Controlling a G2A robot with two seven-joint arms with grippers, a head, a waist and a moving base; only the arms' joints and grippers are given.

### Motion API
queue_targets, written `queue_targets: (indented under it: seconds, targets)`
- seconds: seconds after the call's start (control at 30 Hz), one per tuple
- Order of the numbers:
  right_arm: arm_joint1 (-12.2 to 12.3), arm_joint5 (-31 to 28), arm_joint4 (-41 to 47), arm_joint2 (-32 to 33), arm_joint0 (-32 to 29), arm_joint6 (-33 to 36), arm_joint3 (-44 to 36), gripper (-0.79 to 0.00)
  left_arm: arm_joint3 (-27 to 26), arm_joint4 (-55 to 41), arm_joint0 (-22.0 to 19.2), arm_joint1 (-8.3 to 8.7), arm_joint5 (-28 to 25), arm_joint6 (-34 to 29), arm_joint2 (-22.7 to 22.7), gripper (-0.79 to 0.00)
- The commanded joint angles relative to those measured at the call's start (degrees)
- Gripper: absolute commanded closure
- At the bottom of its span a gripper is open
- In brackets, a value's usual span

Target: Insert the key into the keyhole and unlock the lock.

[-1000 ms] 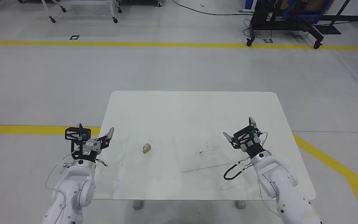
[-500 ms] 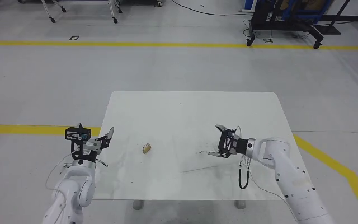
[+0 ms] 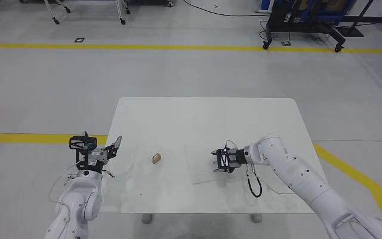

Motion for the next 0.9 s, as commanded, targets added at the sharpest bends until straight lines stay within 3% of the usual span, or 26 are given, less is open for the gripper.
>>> queue_targets:
  seconds: [0.0, 0.3, 0.4, 0.67, 0.87]
  targets:
    - [0.3, 0.0, 1.3, -2.3, 1.8, -0.2, 1.1, -0.203, 0.0, 0.0, 0.0, 0.0, 0.0, 0.0, 0.0, -0.785]
    - [0.4, 0.0, 6.7, -10.4, 7.5, 1.8, 3.4, -0.157, 0.0, 0.0, 0.0, 0.0, 0.0, 0.0, 0.0, -0.785]
    - [0.2, 0.0, 8.3, -12.5, 8.8, 2.2, 4.1, 0.0, 0.0, 0.0, 0.0, 0.0, 0.0, 0.0, 0.0, -0.785]
    - [0.5, 0.0, 10.4, -15.5, 11.0, 1.7, 4.8, 0.0, 0.0, 0.0, 0.0, 0.0, 0.0, 0.0, 0.0, -0.785]
    - [2.6, 3.5, 8.5, -12.2, 9.0, -3.4, 1.6, 0.0, 0.0, 0.0, 0.0, 0.0, 0.0, 0.0, 0.0, -0.785]
